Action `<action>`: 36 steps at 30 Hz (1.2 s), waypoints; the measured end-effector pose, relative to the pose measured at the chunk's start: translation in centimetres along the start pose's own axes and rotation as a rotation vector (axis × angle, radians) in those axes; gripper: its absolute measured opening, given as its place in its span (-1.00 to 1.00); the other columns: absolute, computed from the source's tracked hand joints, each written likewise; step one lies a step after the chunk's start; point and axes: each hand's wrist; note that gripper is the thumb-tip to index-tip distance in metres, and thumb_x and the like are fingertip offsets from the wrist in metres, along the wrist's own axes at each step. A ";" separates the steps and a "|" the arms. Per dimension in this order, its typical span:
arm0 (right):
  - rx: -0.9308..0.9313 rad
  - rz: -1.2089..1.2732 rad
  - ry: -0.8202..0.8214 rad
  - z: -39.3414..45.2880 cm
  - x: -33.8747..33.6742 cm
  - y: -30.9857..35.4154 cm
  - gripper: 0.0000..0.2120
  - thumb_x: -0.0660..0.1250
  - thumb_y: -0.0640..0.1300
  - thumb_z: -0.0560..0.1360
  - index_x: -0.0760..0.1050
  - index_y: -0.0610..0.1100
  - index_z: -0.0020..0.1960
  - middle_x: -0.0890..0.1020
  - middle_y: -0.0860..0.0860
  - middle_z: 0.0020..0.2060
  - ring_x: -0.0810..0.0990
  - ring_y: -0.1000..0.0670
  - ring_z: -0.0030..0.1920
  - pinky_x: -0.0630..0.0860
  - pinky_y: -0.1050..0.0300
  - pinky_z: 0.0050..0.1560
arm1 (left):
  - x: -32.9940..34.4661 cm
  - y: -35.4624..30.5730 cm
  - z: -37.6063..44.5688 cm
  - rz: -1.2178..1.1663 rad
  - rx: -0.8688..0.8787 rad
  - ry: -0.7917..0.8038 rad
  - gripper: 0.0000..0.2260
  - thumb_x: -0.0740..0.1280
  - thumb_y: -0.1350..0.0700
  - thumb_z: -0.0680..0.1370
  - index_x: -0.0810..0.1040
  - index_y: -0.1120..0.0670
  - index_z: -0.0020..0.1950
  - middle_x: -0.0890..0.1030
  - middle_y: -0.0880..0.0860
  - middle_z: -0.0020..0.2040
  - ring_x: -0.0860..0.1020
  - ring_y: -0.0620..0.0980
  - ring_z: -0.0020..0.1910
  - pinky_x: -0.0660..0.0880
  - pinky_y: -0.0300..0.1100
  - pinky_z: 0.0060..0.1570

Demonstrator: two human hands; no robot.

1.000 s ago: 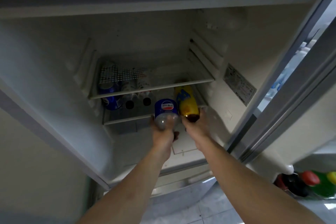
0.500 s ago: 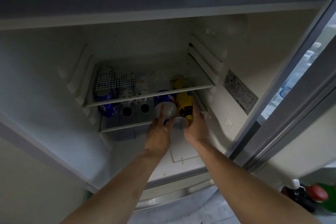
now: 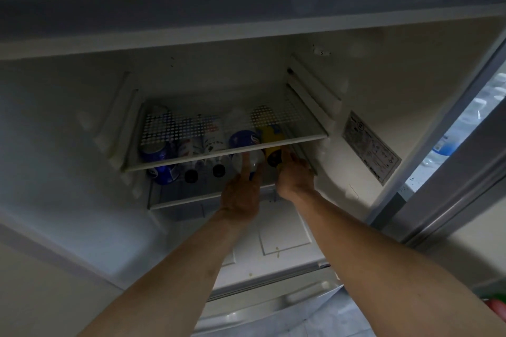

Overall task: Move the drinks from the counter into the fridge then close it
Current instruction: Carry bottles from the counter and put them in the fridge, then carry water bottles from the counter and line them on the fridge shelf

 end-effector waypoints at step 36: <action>0.551 0.383 -0.320 -35.6 7.8 -19.4 -0.83 0.27 -0.06 0.59 0.58 -0.12 -0.07 0.64 -0.03 -0.14 0.57 -0.06 -0.14 0.52 0.02 -0.09 | 14.3 -8.5 -19.6 -0.561 0.222 0.019 -0.80 0.26 0.06 0.63 0.49 0.10 -0.17 0.59 0.16 -0.31 0.58 0.26 -0.28 0.46 0.00 -0.33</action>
Point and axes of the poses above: each hand's wrist, its own z-axis towards the middle knuckle, its own x-axis out of the palm, y = z × x
